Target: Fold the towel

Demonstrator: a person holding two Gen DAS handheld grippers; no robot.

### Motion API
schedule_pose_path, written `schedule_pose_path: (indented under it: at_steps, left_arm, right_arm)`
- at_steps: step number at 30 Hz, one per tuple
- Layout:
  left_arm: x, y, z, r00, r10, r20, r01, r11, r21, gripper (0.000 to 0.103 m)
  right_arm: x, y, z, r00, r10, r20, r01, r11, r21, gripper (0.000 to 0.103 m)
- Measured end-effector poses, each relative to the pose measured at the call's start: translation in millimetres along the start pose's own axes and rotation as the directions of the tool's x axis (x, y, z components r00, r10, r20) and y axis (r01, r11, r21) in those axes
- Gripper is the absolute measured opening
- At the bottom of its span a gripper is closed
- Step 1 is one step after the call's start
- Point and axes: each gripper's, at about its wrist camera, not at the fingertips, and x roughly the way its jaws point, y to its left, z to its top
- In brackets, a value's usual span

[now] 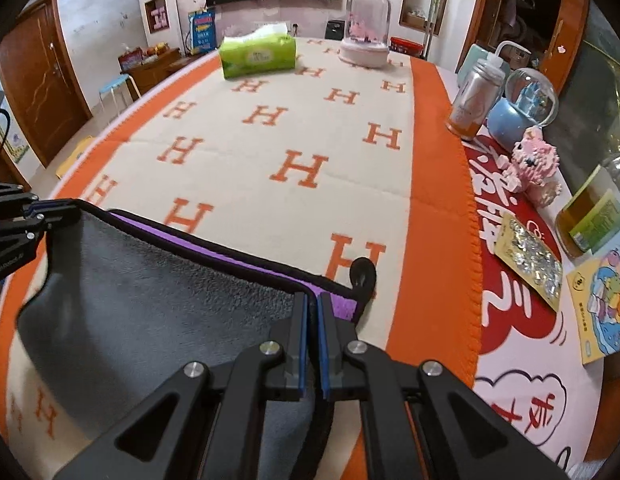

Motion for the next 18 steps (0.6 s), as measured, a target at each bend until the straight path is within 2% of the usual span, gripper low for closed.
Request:
schedule_pose_path:
  at_steps: [5, 8, 9, 10, 12, 14, 18]
  left_arm:
    - [19.4, -1.1, -0.2, 0.999, 0.026, -0.025, -0.027, 0.999, -0.036, 0.007]
    - [20.6, -1.7, 0.5, 0.999, 0.044, -0.012, -0.045, 0.998, -0.048, 0.010]
    - [20.6, -1.5, 1.2, 0.998, 0.055, -0.007, -0.055, 0.997, -0.051, 0.013]
    - [20.5, -1.0, 1.9, 0.998, 0.066, -0.005, -0.066, 0.996, -0.055, 0.017]
    - [18.0, 1.9, 2.1, 0.995, 0.100, -0.003, -0.100, 0.993, -0.069, 0.045]
    - [9.5, 7.4, 0.7, 0.994, 0.110, 0.007, -0.109, 0.990, -0.092, 0.061]
    - [-17.7, 17.1, -3.4, 0.992, 0.115, 0.045, -0.108, 0.985, -0.137, 0.066]
  right_arm:
    - [12.5, 4.2, 0.4, 0.999, -0.036, 0.009, 0.036, 0.999, -0.012, 0.005]
    - [14.9, 8.9, -0.8, 0.998, -0.064, 0.012, 0.064, 0.997, -0.030, 0.005]
    - [14.0, 9.7, -1.5, 0.997, -0.074, 0.014, 0.074, 0.997, -0.032, 0.009]
    - [12.3, 9.6, -1.7, 0.996, -0.088, 0.018, 0.089, 0.996, -0.030, 0.013]
    - [6.9, 8.0, -2.4, 0.994, -0.105, 0.029, 0.106, 0.994, -0.019, 0.018]
    - [-0.6, 5.2, -2.7, 0.993, -0.114, 0.042, 0.114, 0.993, 0.002, 0.020]
    - [-22.8, 5.5, -5.6, 0.993, -0.105, 0.050, 0.104, 0.994, 0.032, 0.020]
